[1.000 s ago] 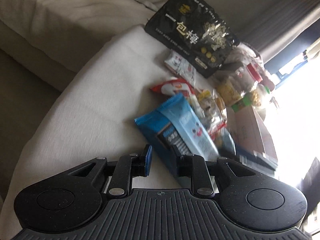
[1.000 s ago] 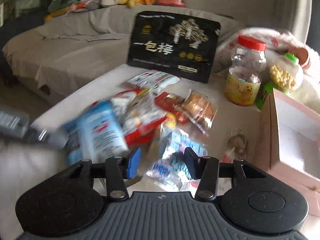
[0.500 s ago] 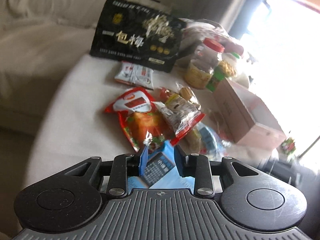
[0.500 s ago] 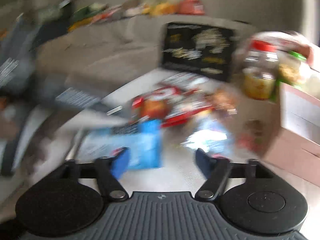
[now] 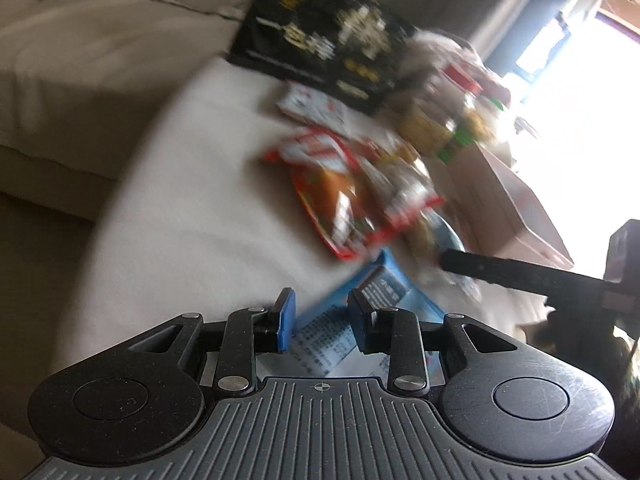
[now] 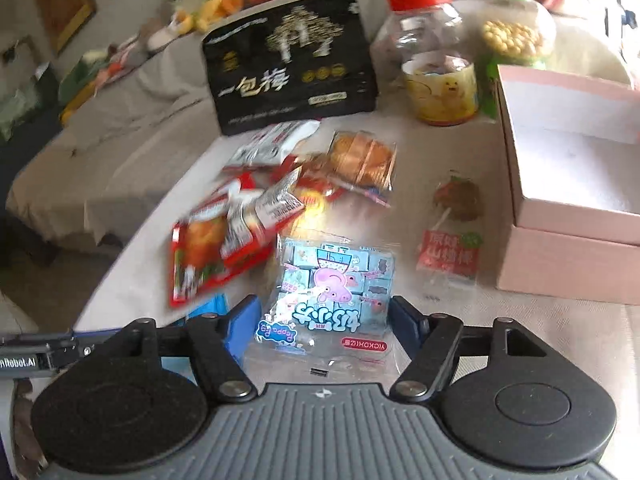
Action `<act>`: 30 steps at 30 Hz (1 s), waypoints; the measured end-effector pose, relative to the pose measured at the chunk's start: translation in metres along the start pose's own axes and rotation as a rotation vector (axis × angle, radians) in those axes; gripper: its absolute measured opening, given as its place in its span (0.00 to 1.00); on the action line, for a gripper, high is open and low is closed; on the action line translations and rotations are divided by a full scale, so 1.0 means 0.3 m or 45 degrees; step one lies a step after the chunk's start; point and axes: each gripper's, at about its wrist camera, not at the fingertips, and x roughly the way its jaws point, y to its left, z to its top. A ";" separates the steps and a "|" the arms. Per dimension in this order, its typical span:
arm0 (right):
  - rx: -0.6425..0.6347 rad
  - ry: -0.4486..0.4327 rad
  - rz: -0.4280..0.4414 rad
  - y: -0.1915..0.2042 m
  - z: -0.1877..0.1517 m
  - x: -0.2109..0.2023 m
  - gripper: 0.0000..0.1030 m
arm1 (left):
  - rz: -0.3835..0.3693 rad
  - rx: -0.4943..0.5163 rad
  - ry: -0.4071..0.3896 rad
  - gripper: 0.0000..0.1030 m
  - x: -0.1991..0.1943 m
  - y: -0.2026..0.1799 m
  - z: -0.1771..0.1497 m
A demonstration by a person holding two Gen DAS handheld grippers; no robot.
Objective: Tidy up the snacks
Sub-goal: 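Grasp the blue cartoon-face snack bag with the left tool while the right tool grasps the Peppa Pig candy pack, then lift both held snacks and carry them toward the pink box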
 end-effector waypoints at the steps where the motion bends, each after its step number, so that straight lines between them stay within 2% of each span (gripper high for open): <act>1: -0.037 0.003 -0.027 0.000 -0.016 -0.016 0.68 | -0.020 0.008 0.009 0.33 0.004 -0.018 -0.013; 5: -0.153 -0.017 -0.164 -0.035 -0.105 -0.112 0.67 | -0.056 0.146 0.035 0.33 0.001 -0.125 -0.052; 9: -0.182 -0.055 -0.301 -0.113 -0.180 -0.202 0.67 | 0.084 0.481 -0.031 0.33 -0.033 -0.284 -0.077; 12: -0.148 -0.094 -0.344 -0.173 -0.225 -0.246 0.70 | 0.113 0.654 0.020 0.33 -0.016 -0.385 -0.108; 15: -0.132 -0.125 -0.394 -0.209 -0.253 -0.257 0.75 | 0.168 0.805 0.139 0.33 0.051 -0.458 -0.157; 17: -0.121 -0.141 -0.395 -0.227 -0.276 -0.265 0.76 | 0.185 0.886 0.139 0.45 0.066 -0.487 -0.189; 19: -0.114 -0.162 -0.387 -0.233 -0.289 -0.271 0.77 | 0.189 0.928 0.162 0.51 0.073 -0.510 -0.203; 21: -0.122 -0.170 -0.389 -0.228 -0.296 -0.270 0.79 | 0.144 0.928 0.190 0.53 0.078 -0.520 -0.208; 23: -0.128 -0.174 -0.388 -0.225 -0.298 -0.267 0.80 | 0.101 0.925 0.209 0.61 0.083 -0.529 -0.210; 26: -0.132 -0.172 -0.383 -0.220 -0.301 -0.267 0.82 | 0.048 0.922 0.213 0.65 0.078 -0.535 -0.219; 28: -0.139 -0.170 -0.384 -0.216 -0.302 -0.264 0.84 | 0.049 0.923 0.187 0.63 0.078 -0.532 -0.209; 30: -0.142 -0.170 -0.385 -0.213 -0.303 -0.263 0.85 | 0.126 0.969 0.141 0.63 0.082 -0.522 -0.200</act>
